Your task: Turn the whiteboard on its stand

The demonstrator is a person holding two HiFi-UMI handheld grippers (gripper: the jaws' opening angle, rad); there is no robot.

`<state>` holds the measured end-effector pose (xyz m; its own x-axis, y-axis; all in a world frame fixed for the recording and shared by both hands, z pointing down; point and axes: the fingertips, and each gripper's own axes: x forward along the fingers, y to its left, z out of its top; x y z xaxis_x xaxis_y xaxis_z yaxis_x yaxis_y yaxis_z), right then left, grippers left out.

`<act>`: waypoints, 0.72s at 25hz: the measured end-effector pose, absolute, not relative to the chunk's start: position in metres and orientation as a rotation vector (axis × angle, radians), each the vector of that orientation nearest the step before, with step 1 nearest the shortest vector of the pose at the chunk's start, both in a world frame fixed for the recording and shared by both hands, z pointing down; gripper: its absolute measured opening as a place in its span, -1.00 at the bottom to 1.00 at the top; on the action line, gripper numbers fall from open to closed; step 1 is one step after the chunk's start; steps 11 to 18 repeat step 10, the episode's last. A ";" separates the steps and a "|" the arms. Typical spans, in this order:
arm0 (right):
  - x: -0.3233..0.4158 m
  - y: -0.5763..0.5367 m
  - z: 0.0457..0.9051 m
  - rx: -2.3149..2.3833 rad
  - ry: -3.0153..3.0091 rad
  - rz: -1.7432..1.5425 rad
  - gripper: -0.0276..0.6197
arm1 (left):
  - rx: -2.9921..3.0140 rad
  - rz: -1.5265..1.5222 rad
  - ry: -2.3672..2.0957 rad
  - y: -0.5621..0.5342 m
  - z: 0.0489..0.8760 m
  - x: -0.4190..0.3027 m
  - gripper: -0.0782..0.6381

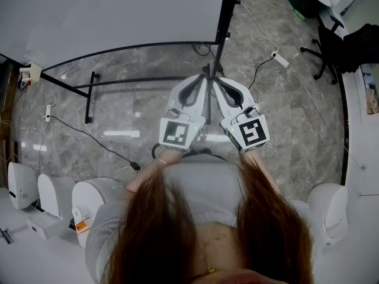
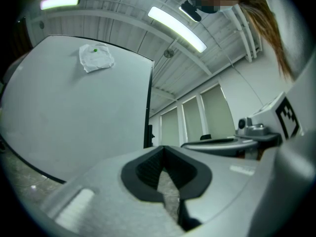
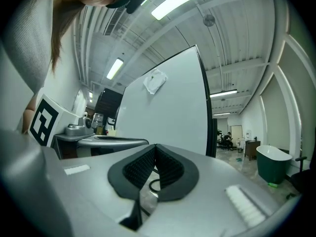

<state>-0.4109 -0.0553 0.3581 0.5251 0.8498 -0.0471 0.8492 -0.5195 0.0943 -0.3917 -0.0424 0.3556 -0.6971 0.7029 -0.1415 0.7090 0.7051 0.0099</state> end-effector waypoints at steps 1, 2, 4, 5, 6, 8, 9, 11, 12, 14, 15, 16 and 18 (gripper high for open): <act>-0.411 -0.057 0.358 2.649 1.483 0.012 -0.91 | 1.153 -0.064 2.774 -0.044 0.356 -0.392 -0.79; -0.411 -0.058 0.359 2.648 1.484 0.015 -0.91 | 1.152 -0.062 2.773 -0.045 0.356 -0.393 -0.79; -0.411 -0.060 0.360 2.648 1.483 0.016 -0.91 | 1.148 -0.061 2.772 -0.046 0.357 -0.393 -0.79; -0.410 -0.060 0.360 2.647 1.481 0.017 -0.91 | 1.147 -0.063 2.770 -0.046 0.356 -0.393 -0.79; -0.409 -0.061 0.360 2.646 1.479 0.017 -0.91 | 1.148 -0.066 2.769 -0.046 0.356 -0.392 -0.79; -0.407 -0.061 0.358 2.640 1.473 0.015 -0.91 | 1.152 -0.070 2.767 -0.046 0.355 -0.390 -0.79; -0.406 -0.061 0.358 2.634 1.470 0.015 -0.91 | 1.156 -0.071 2.767 -0.045 0.355 -0.388 -0.79; -0.406 -0.062 0.357 2.626 1.466 0.017 -0.91 | 1.160 -0.072 2.766 -0.045 0.355 -0.387 -0.79; -0.406 -0.062 0.357 2.626 1.466 0.017 -0.91 | 1.160 -0.072 2.766 -0.045 0.355 -0.387 -0.79; -0.406 -0.062 0.357 2.626 1.466 0.017 -0.91 | 1.160 -0.072 2.766 -0.045 0.355 -0.387 -0.79; -0.406 -0.062 0.357 2.626 1.466 0.017 -0.91 | 1.160 -0.072 2.766 -0.045 0.355 -0.387 -0.79; -0.406 -0.062 0.357 2.626 1.466 0.017 -0.91 | 1.160 -0.072 2.766 -0.045 0.355 -0.387 -0.79; -0.406 -0.062 0.357 2.626 1.466 0.017 -0.91 | 1.160 -0.072 2.766 -0.045 0.355 -0.387 -0.79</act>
